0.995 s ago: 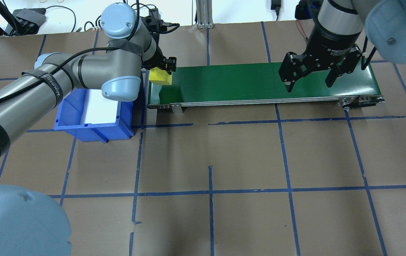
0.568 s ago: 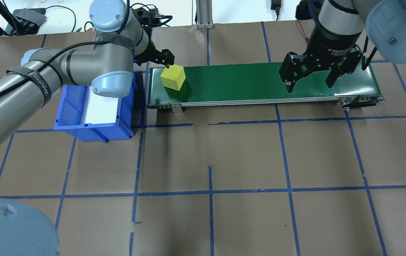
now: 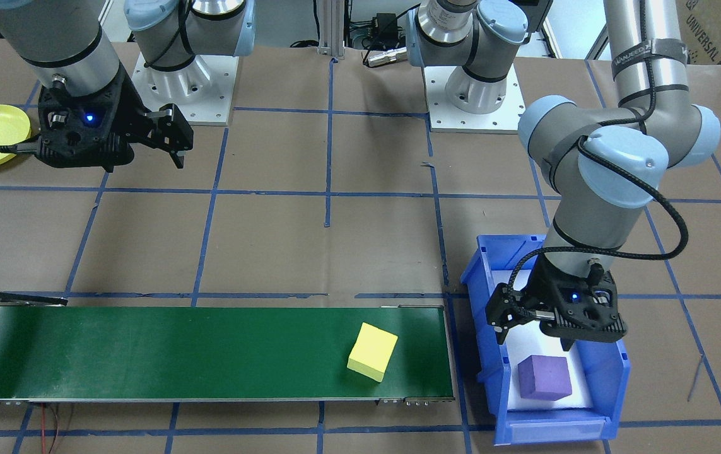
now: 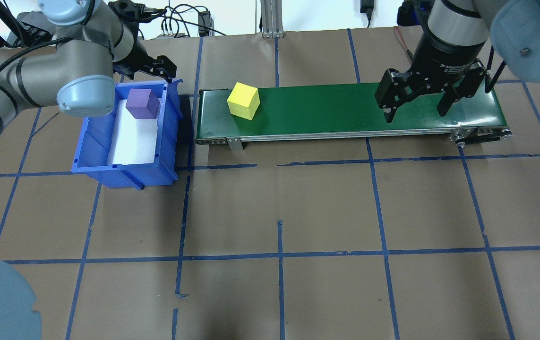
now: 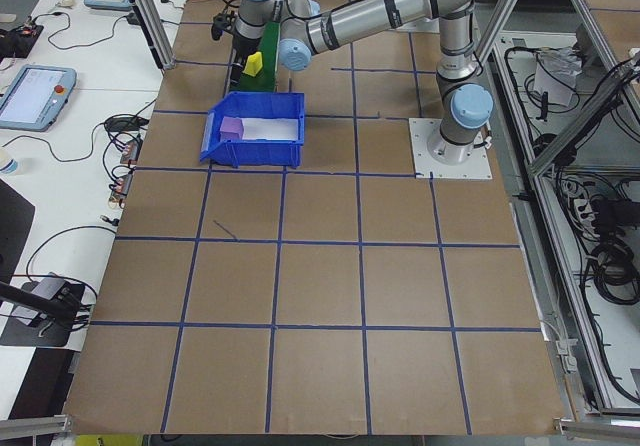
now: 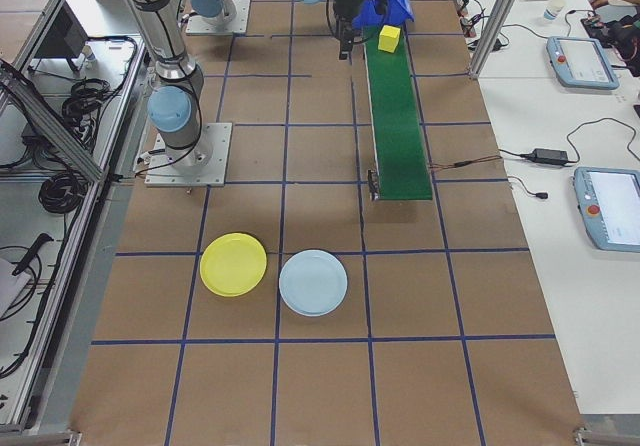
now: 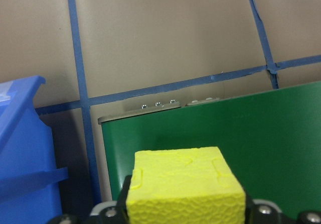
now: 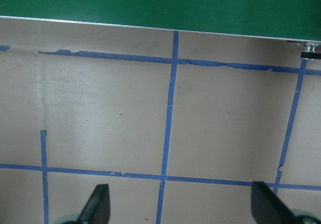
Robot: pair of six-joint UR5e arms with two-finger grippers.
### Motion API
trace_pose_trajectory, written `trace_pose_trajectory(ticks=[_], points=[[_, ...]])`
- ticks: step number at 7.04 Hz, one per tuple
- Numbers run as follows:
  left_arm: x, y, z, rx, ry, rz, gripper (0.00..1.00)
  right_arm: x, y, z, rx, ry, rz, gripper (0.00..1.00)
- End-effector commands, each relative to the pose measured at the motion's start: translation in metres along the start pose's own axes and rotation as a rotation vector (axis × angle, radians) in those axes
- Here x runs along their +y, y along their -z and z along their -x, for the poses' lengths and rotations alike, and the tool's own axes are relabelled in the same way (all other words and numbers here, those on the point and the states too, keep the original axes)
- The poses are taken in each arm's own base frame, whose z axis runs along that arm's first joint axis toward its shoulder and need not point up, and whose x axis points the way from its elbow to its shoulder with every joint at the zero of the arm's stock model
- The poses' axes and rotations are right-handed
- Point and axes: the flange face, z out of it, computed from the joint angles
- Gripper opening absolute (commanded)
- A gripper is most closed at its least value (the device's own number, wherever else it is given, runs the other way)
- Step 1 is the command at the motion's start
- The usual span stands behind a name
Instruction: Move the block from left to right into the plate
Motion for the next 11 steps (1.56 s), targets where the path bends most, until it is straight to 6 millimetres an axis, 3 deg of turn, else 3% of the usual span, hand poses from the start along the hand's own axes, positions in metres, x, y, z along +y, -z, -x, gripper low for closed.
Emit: trace_pose_trajectory(ticks=[1,2,5,11], points=[[0.006,-0.03,0.014,0.004,-0.002,0.049,1.0,-0.001,0.0,-0.009,-0.004,-0.013,0.002,1.0],[0.011,-0.056,0.021,0.009,-0.041,0.085,1.0,-0.002,-0.001,-0.011,-0.006,-0.015,0.003,1.0],[0.014,-0.057,0.059,0.005,-0.062,0.087,1.0,-0.004,-0.002,-0.016,-0.007,-0.03,0.004,1.0],[0.01,-0.086,0.057,0.066,-0.056,0.098,1.0,-0.004,-0.001,-0.017,-0.008,-0.041,0.001,1.0]])
